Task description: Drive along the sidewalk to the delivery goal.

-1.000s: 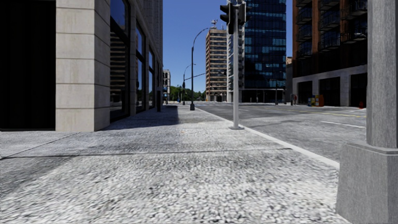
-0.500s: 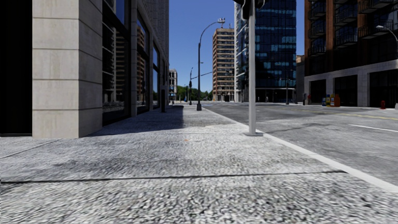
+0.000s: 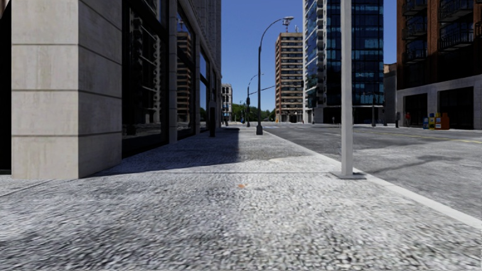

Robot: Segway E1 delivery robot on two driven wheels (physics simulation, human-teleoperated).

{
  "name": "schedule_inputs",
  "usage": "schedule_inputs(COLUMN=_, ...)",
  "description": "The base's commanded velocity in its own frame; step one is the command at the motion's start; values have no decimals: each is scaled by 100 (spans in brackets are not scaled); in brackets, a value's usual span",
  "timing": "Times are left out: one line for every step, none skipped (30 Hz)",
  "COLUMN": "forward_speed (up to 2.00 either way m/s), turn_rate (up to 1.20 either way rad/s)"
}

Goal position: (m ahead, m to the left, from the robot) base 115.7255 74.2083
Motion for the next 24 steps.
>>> schedule_inputs(forward_speed=200, turn_rate=35)
schedule_inputs(forward_speed=200, turn_rate=35)
schedule_inputs(forward_speed=200, turn_rate=35)
schedule_inputs(forward_speed=200, turn_rate=33)
schedule_inputs(forward_speed=200, turn_rate=31)
schedule_inputs(forward_speed=200, turn_rate=31)
schedule_inputs(forward_speed=200, turn_rate=29)
schedule_inputs(forward_speed=200, turn_rate=0)
schedule_inputs(forward_speed=200, turn_rate=0)
schedule_inputs(forward_speed=200, turn_rate=0)
schedule_inputs(forward_speed=200, turn_rate=0)
schedule_inputs(forward_speed=200, turn_rate=0)
schedule_inputs(forward_speed=200, turn_rate=0)
schedule_inputs(forward_speed=200, turn_rate=0)
schedule_inputs(forward_speed=200, turn_rate=0)
schedule_inputs(forward_speed=200, turn_rate=0)
schedule_inputs(forward_speed=200, turn_rate=0)
schedule_inputs(forward_speed=200, turn_rate=0)
schedule_inputs(forward_speed=200, turn_rate=0)
schedule_inputs(forward_speed=200, turn_rate=0)
schedule_inputs(forward_speed=200, turn_rate=0)
schedule_inputs(forward_speed=200, turn_rate=0)
schedule_inputs(forward_speed=200, turn_rate=0)
schedule_inputs(forward_speed=200, turn_rate=0)
